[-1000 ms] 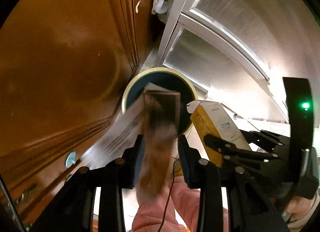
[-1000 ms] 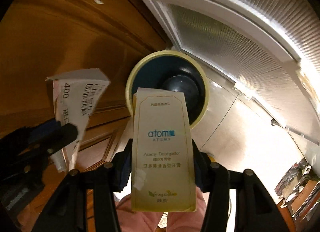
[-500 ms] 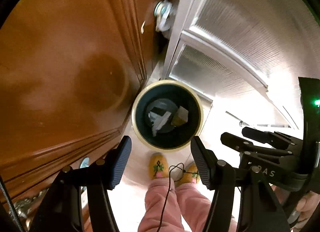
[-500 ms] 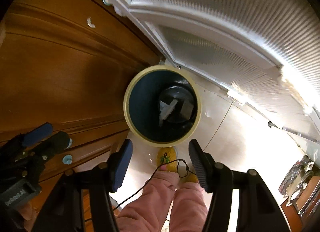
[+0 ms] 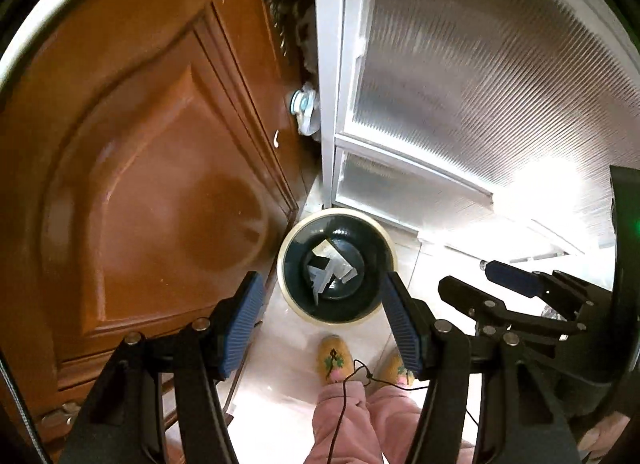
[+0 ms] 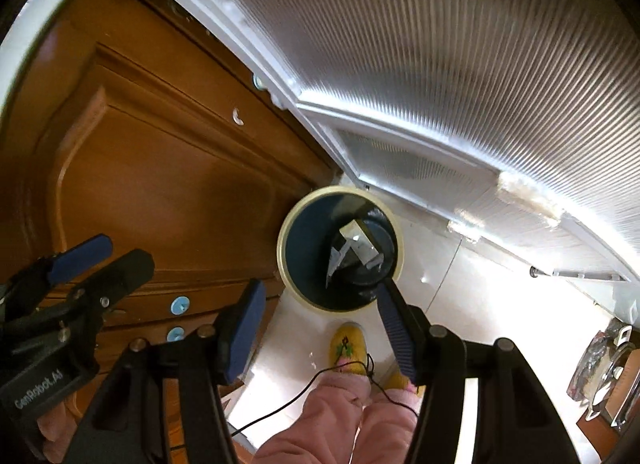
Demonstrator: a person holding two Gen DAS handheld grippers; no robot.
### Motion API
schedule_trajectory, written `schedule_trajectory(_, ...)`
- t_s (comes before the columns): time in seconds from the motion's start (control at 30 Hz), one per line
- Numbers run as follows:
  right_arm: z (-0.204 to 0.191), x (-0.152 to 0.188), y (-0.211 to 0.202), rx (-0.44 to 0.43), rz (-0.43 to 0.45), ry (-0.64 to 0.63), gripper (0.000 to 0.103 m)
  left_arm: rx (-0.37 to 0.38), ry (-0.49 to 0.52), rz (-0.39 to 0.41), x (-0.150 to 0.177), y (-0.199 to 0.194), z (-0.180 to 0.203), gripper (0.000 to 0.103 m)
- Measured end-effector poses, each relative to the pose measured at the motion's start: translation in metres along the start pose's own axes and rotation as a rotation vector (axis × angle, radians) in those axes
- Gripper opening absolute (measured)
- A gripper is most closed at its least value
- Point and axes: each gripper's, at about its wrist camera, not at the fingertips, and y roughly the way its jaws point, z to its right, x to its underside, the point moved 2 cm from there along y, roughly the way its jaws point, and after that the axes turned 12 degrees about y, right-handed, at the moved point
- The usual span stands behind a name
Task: Collect trash
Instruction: 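Raise both tools back toward the table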
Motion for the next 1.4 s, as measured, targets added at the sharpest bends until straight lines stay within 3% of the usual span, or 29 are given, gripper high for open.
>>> schedule_trajectory(0.17, -0.005, 0.000, -0.027, 0.000, 0.033, -0.024, 0.059, 0.003, 0.021, -0.004, -0.003, -0.025, 0.011, 0.060)
schedule_trajectory(0.6, -0.024, 0.005, -0.122, -0.033, 0.124, -0.072, 0.059, -0.020, 0.050, 0.112, -0.004, -0.135, 0.034, 0.059)
schedule_trajectory(0.9, -0.047, 0.005, -0.221, -0.093, 0.246, -0.193, 0.059, -0.087, 0.089, 0.264, -0.016, -0.240, 0.046, 0.059)
schedule_trajectory(1.13, -0.060, 0.004, -0.293, -0.176, 0.328, -0.259, 0.059, -0.121, 0.053, 0.360, -0.024, -0.306, 0.042, 0.060)
schedule_trajectory(1.4, -0.069, -0.002, -0.322, -0.203, 0.382, -0.315, 0.059, -0.116, -0.011, 0.389, -0.026, -0.334, 0.025, 0.064)
